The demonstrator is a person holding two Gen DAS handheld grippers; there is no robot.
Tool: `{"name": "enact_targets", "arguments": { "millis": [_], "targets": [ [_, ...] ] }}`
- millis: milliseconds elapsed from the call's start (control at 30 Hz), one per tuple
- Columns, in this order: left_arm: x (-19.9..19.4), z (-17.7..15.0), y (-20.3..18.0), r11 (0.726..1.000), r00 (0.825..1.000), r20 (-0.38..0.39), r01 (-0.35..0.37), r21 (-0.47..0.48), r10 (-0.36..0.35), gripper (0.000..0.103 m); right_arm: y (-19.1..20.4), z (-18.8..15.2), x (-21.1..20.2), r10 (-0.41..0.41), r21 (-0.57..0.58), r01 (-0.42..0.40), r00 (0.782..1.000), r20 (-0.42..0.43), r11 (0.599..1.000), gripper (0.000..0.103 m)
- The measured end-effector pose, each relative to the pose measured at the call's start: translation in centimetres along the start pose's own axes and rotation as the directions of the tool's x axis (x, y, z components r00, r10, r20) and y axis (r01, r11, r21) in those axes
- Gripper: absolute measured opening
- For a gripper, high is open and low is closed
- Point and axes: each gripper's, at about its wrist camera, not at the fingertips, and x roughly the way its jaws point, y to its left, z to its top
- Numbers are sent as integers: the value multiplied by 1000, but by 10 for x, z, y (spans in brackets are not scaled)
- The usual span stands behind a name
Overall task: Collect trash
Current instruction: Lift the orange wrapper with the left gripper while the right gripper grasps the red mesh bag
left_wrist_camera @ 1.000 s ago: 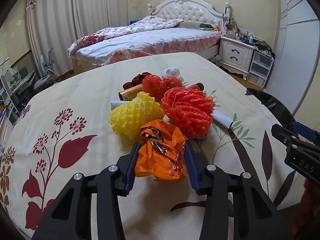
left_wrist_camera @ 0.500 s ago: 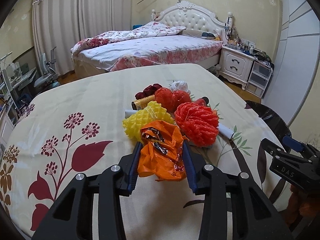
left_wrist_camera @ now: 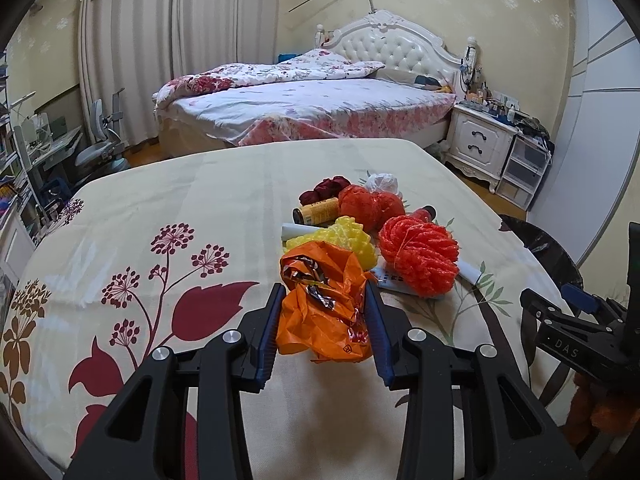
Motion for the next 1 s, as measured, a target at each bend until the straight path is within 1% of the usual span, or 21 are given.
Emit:
{"name": "enact_targets", "arguments": {
  "millis": [367, 467, 600, 800, 867, 933, 1000],
  "targets": [
    [-2, -5, 27, 998, 999, 10, -37, -42, 37, 40, 10, 0, 2, 3, -26, -3, 1000, -9, 1000, 77],
    [2, -6, 32, 998, 999, -1, -35, -55, 35, 40, 13, 0, 3, 4, -34, -4, 1000, -13, 999, 77],
    [8, -8, 33, 998, 999, -5, -41, -49, 41, 40, 16, -1, 4, 2, -42, -3, 1000, -19, 999, 77],
    [20, -15, 40, 997, 998, -37, -52, -59, 50, 40, 17, -2, 4, 2, -45, -3, 1000, -23, 999, 77],
    [22, -19, 42, 996, 997, -48, -60, -63, 57, 42, 18, -2, 6, 3, -47, -4, 1000, -28, 999, 77],
    [24, -21, 45, 995, 996, -58, -66, -71, 61, 49, 20, -2, 8, 4, -50, -6, 999, -33, 999, 77],
    [25, -23, 49, 994, 996, -62, -70, -87, 65, 61, 21, -2, 9, 5, -53, -7, 999, -34, 999, 77]
  ]
}}
